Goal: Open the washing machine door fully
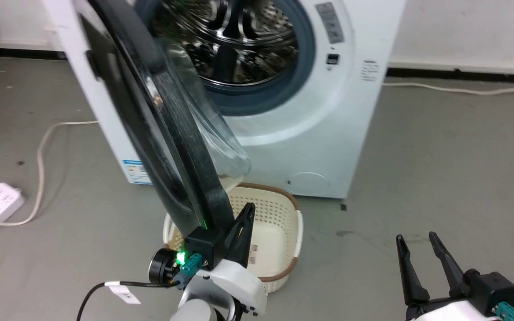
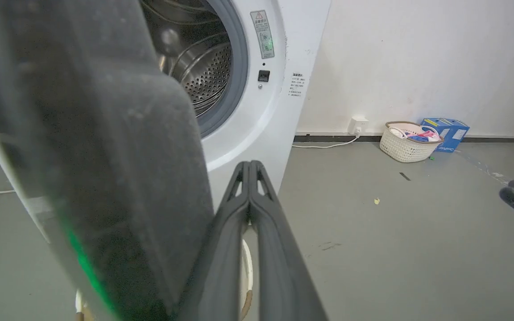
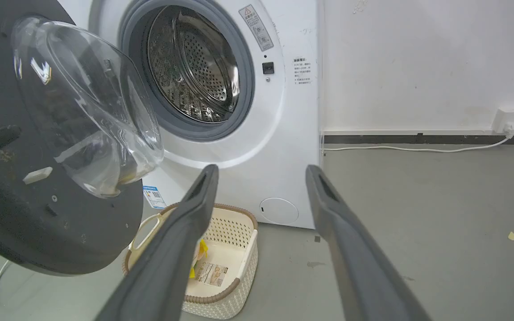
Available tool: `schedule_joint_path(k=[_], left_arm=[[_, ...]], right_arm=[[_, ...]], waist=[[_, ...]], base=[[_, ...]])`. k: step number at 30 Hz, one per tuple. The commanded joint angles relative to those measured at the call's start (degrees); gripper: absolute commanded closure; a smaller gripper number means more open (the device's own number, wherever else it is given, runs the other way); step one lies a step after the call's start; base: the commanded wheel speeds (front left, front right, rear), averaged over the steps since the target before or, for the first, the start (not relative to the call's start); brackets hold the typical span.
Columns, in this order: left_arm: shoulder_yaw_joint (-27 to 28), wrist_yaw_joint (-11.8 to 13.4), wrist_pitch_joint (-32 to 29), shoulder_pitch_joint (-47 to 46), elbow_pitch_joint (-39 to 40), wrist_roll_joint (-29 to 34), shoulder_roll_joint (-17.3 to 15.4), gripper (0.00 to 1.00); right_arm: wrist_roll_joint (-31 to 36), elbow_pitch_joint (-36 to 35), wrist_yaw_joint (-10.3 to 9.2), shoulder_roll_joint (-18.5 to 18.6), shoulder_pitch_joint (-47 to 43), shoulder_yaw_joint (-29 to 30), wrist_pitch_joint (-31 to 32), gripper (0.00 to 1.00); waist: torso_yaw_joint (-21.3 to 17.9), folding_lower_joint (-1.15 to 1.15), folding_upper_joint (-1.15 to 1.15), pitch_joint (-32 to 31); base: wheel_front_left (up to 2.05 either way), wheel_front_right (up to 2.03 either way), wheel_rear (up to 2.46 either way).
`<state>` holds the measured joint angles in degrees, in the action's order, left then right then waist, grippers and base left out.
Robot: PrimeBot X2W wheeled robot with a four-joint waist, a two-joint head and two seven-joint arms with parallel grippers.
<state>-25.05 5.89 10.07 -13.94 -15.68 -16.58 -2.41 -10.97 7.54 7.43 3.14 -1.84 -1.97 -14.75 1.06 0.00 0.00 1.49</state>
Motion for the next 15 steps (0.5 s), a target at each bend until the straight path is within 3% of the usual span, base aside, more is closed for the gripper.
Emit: schedule_joint_path(k=[1,15], left_arm=[[0.61,0.42,0.47,0.94,-0.60,-0.34,-0.50,1.00],[2.14,2.01,-0.06,5.45,2.53,-2.05,-3.23,1.00]], right_arm=[[-0.10,0.27,0.06,-0.26,-0.28,-0.10,-0.25,0.00],[-0.45,1.06,0.06,-0.26,-1.63,-1.56,-0.25,0.00]], waist=[[1.98,0.00,0.00,-1.00],[14.93,0.00,0.00,-2.60]], base=[[0.00,0.00,0.00],[0.00,0.00,0.00]])
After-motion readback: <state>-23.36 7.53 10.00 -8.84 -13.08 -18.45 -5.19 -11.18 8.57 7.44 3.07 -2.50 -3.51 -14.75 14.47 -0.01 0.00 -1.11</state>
